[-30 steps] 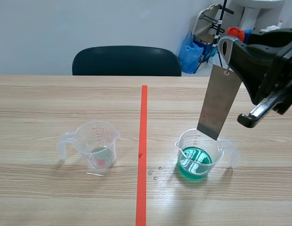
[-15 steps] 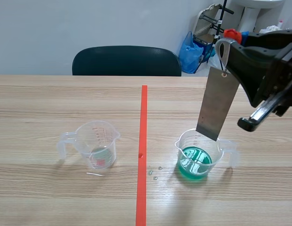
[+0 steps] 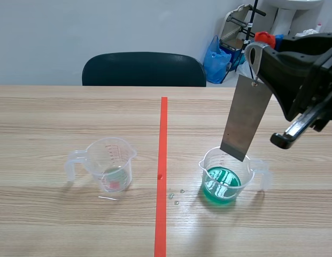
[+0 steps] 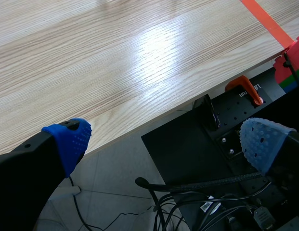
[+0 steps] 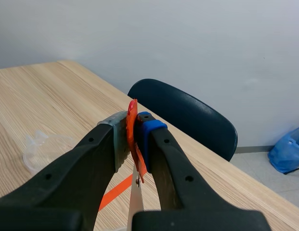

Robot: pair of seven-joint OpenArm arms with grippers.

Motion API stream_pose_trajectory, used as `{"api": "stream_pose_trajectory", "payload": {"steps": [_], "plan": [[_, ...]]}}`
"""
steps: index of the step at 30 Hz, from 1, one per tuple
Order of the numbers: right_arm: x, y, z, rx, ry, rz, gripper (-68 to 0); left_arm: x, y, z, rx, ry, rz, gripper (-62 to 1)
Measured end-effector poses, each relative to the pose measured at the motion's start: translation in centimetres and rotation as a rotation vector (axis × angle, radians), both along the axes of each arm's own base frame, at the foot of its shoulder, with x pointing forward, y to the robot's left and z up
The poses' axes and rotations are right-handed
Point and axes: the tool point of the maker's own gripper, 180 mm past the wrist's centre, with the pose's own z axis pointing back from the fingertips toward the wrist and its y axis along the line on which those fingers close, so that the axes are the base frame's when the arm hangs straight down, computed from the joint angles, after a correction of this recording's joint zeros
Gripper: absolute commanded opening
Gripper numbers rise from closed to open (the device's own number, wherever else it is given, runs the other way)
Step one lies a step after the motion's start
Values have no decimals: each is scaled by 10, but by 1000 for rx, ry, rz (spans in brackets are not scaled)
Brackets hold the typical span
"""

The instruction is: Do the redox reaction experiment

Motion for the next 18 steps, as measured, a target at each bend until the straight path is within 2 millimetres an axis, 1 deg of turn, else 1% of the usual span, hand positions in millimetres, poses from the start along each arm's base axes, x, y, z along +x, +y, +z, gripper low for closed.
{"api": "stream_pose_trajectory", "payload": {"steps": [18], "plan": [[0, 0, 0, 0, 0, 0, -660, 1, 0, 2, -5, -9, 0, 14]]}}
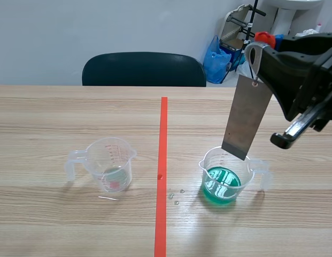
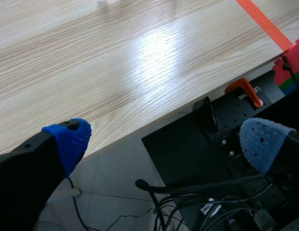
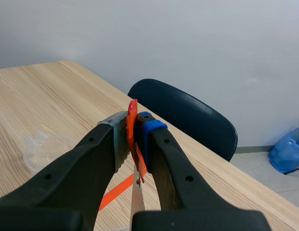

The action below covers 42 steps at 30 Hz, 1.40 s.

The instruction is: Do the redox reaction experiment

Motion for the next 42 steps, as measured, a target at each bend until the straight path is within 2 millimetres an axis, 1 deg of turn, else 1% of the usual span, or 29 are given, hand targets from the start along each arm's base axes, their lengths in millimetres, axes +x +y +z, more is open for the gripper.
{"api": "stream_pose_trajectory", "payload": {"steps": [5, 6, 8, 10, 12, 14, 17, 19, 22, 24, 26, 29, 32, 36, 39, 42], "plan": [[0, 0, 0, 0, 0, 0, -660, 1, 1, 1, 4, -10, 2, 14], [0, 0, 0, 0, 0, 0, -660, 3, 1, 3, 7, -25, 5, -1], [0, 0, 0, 0, 0, 0, -660, 7, 2, 7, 9, -58, 1, -126], [0, 0, 0, 0, 0, 0, -660, 12, 2, 10, 10, -77, -25, -271], [0, 0, 0, 0, 0, 0, -660, 23, 3, 13, 10, -100, -57, -389], [0, 0, 0, 0, 0, 0, -660, 44, 6, 19, 3, -152, -71, -473], [0, 0, 0, 0, 0, 0, -660, 85, 7, 37, -52, -241, -90, -584], [0, 0, 0, 0, 0, 0, -660, 111, 1, 47, -114, -264, -126, -587], [0, 0, 0, 0, 0, 0, -660, 146, -15, 50, -167, -241, -193, -587], [0, 0, 0, 0, 0, 0, -660, 169, -28, 52, -199, -226, -208, -587], [0, 0, 0, 0, 0, 0, -660, 186, -43, 53, -238, -204, -230, -587], [0, 0, 0, 0, 0, 0, -660, 208, -72, 58, -308, -178, -273, -587], [0, 0, 0, 0, 0, 0, -660, 222, -105, 61, -321, -161, -354, -587], [0, 0, 0, 0, 0, 0, -660, 233, -157, 58, -329, -136, -463, -586], [0, 0, 0, 0, 0, 0, -660, 239, -198, 47, -363, -104, -506, -586], [0, 0, 0, 0, 0, 0, -660, 238, -237, 31, -406, -38, -546, -586]]}}
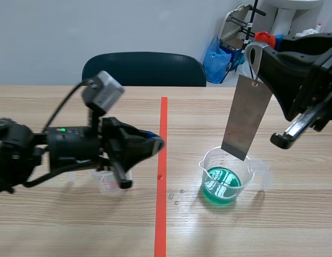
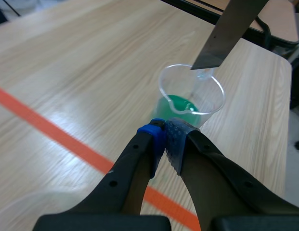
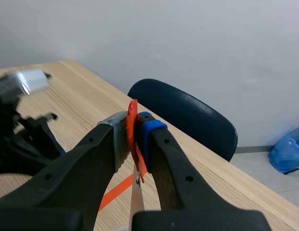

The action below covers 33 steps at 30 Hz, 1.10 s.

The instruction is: Do the redox reaction experiment

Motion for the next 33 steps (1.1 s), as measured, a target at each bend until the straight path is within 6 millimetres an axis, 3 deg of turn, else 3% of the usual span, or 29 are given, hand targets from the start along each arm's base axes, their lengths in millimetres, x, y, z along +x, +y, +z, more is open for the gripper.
{"api": "stream_pose_trajectory", "payload": {"steps": [4, 9, 19, 33], "plan": [[0, 0, 0, 0, 0, 0, -660, -5, -40, -12, -43, 55, -45, -586], [0, 0, 0, 0, 0, 0, -660, -5, -65, -14, -91, 89, -47, -586], [0, 0, 0, 0, 0, 0, -660, 20, -79, -3, -106, 53, 11, -586], [0, 0, 0, 0, 0, 0, -660, 22, -78, -1, -106, 48, 12, -586]]}}
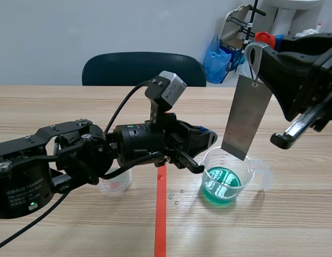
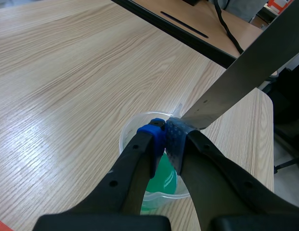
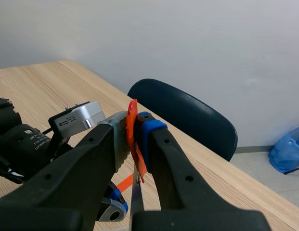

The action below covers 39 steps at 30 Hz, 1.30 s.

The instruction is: Do the redox reaction experiment

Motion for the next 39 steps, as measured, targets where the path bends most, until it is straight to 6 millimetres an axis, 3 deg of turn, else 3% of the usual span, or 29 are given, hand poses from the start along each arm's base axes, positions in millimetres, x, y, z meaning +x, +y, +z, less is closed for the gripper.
{"api": "stream_pose_trajectory", "payload": {"steps": [6, 11, 16, 22, 26, 31, 36, 39], "plan": [[0, 0, 0, 0, 0, 0, -660, 1, 4, -2, 9, 0, 3, -585], [0, 0, 0, 0, 0, 0, -660, 0, 32, -14, 56, 0, 1, -585], [0, 0, 0, 0, 0, 0, -660, -2, 99, -23, 104, 2, 72, -585], [0, 0, 0, 0, 0, 0, -660, -14, 190, 7, 164, -70, 209, -586], [0, 0, 0, 0, 0, 0, -660, -41, 235, 18, 163, -77, 278, -586], [0, 0, 0, 0, 0, 0, -660, -92, 288, 4, 198, -51, 404, -585], [0, 0, 0, -1, 0, 0, -660, -158, 323, -5, 255, -43, 525, -581], [0, 0, 0, 0, 0, 0, -660, -197, 332, 0, 272, -63, 589, -581]]}}
